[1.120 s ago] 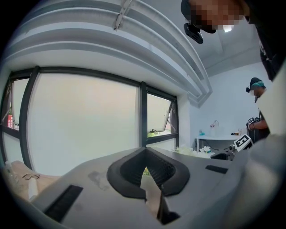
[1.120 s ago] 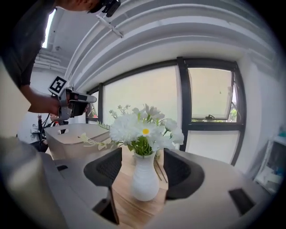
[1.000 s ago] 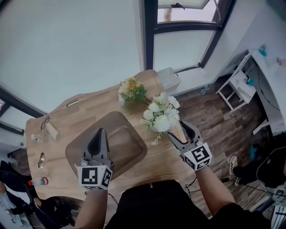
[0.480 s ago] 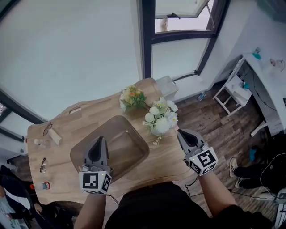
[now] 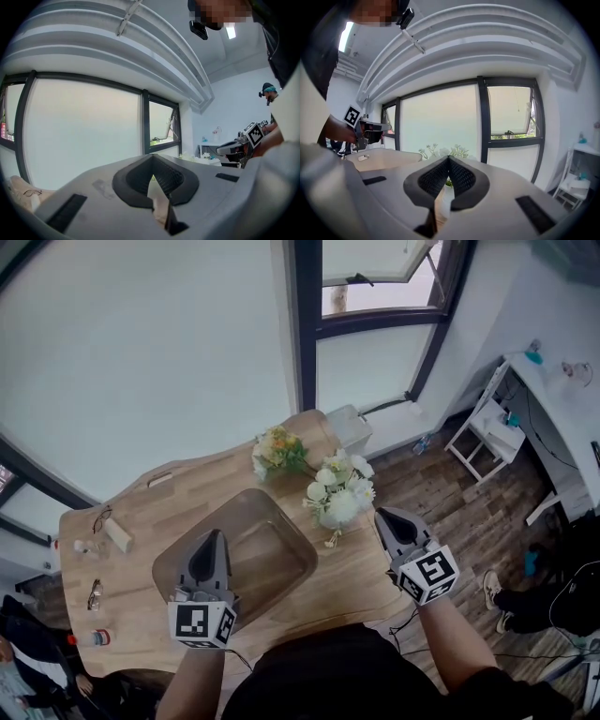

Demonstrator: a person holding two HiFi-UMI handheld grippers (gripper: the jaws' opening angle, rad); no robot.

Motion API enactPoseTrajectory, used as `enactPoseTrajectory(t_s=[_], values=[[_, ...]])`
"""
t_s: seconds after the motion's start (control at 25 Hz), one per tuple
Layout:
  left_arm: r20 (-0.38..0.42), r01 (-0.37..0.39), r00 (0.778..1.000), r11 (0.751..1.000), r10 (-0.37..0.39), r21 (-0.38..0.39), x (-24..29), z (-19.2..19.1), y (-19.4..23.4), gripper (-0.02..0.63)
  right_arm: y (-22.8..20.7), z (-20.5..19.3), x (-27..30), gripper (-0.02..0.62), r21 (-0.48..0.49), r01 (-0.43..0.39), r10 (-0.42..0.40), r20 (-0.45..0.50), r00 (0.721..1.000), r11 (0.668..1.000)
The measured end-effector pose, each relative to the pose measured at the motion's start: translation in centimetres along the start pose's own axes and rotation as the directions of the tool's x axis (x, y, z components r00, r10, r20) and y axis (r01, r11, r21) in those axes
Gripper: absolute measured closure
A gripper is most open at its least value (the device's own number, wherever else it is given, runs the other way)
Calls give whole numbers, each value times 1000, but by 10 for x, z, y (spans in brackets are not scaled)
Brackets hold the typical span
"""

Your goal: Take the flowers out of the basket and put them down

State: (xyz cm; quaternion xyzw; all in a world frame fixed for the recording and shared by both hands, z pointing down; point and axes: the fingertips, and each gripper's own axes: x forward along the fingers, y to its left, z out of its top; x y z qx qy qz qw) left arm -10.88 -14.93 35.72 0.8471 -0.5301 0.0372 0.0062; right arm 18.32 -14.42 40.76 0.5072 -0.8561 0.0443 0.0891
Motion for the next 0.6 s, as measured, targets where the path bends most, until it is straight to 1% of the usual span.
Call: enactPoseTrajectory(t_s=[0.32, 0.6], values=[[20, -1, 1000, 1000, 1, 2, 4, 9, 7, 606, -3, 4, 4, 572, -5, 13, -13, -4, 1000, 1000], [20, 5, 1000, 1000, -6, 13, 2, 8, 1, 606, -1, 6, 3, 572, -17, 14, -14, -7, 1000, 1000]])
